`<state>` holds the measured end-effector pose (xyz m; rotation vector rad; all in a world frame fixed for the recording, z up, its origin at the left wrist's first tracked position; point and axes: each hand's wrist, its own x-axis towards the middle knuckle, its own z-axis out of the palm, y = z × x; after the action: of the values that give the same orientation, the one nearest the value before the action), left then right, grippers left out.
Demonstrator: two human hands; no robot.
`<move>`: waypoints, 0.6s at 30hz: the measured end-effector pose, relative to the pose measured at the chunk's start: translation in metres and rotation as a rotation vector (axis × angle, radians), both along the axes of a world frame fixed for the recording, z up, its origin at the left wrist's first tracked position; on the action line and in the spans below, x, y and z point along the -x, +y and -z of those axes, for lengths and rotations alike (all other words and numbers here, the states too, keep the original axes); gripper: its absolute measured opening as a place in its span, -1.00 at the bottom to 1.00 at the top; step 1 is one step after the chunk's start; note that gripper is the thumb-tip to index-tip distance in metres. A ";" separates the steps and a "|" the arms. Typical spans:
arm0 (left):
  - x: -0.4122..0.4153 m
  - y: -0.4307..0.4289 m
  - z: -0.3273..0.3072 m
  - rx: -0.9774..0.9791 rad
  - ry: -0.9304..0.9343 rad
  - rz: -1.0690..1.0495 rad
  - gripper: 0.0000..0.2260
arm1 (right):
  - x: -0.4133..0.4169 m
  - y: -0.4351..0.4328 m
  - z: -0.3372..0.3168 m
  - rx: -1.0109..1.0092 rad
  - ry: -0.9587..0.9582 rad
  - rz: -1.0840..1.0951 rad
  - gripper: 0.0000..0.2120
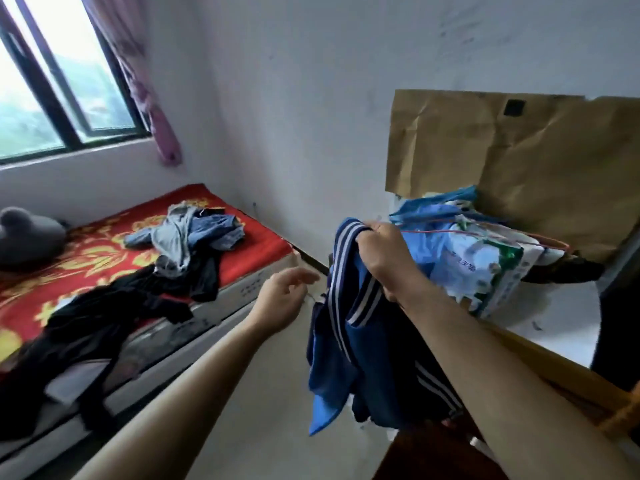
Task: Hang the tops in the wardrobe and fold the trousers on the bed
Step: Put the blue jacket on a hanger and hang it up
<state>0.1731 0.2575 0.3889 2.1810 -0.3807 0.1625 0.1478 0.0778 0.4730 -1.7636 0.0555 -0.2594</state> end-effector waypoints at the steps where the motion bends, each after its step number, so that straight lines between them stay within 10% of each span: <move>1: 0.015 0.008 0.006 -0.043 0.032 0.006 -0.73 | 0.001 0.014 0.005 0.030 0.013 -0.067 -0.84; 18: 0.224 0.255 0.091 0.008 0.329 -0.765 -0.64 | 0.066 0.326 0.066 0.046 0.133 -0.837 -0.82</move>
<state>-0.0508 0.5126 0.2979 2.1917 0.6487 0.2143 0.0820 0.4035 0.4066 -1.6983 -0.5856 0.4661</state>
